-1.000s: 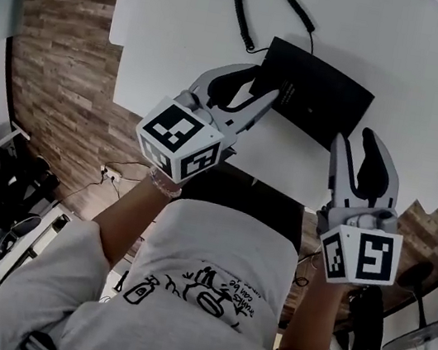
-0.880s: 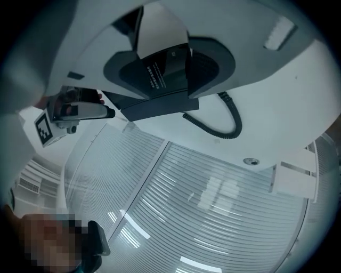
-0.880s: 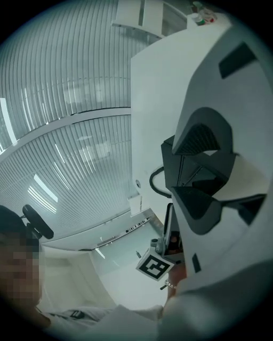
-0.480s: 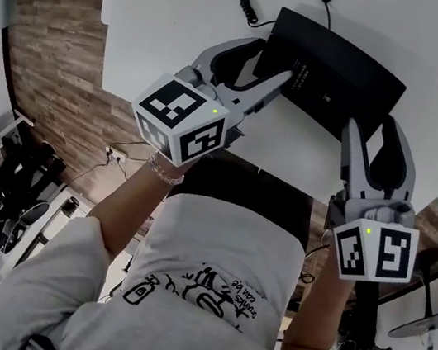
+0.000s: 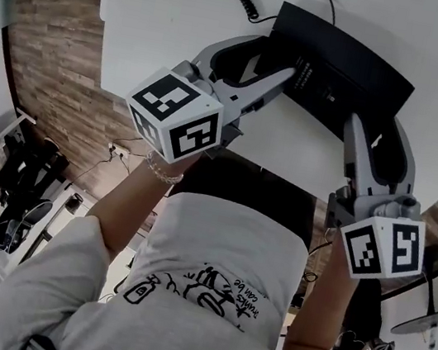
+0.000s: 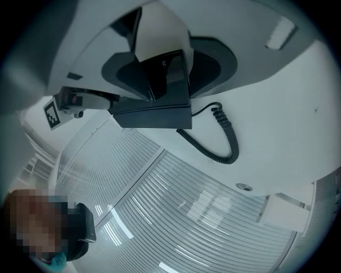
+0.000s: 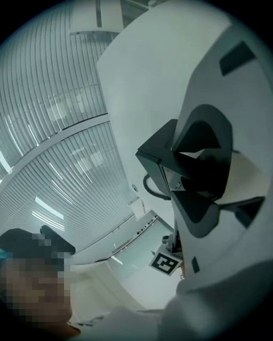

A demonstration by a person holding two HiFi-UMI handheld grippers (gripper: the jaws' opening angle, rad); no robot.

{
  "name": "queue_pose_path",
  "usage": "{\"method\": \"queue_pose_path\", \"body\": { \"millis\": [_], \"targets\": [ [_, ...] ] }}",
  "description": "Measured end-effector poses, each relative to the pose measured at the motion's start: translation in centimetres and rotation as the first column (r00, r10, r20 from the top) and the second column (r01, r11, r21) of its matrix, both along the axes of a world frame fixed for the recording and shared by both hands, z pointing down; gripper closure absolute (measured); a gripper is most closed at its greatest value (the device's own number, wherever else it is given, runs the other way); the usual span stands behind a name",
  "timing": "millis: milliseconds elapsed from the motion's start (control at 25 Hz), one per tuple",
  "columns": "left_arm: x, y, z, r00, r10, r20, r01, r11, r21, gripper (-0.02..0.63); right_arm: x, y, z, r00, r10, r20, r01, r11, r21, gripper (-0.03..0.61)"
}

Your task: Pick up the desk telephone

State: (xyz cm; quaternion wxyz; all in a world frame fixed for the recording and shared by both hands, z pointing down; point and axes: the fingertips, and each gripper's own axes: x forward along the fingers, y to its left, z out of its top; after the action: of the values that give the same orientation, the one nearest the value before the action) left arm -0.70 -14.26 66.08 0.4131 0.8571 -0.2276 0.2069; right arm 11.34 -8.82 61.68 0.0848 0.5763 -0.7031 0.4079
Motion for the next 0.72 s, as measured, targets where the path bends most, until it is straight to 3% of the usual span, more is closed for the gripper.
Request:
{"method": "queue_pose_path", "body": {
  "millis": [280,720],
  "targets": [
    [0.0,-0.1,-0.4,1.000,-0.013,0.017,0.013,0.999,-0.037,0.383,0.0,-0.3,-0.6,1.000,0.012,0.016,-0.012,1.000,-0.026,0.377],
    [0.2,-0.3,-2.5,0.999,-0.040,0.016,0.040,0.999,-0.008,0.383,0.3,-0.5,-2.6,0.999,0.022,0.027,-0.022,1.000,0.018,0.377]
  ]
}}
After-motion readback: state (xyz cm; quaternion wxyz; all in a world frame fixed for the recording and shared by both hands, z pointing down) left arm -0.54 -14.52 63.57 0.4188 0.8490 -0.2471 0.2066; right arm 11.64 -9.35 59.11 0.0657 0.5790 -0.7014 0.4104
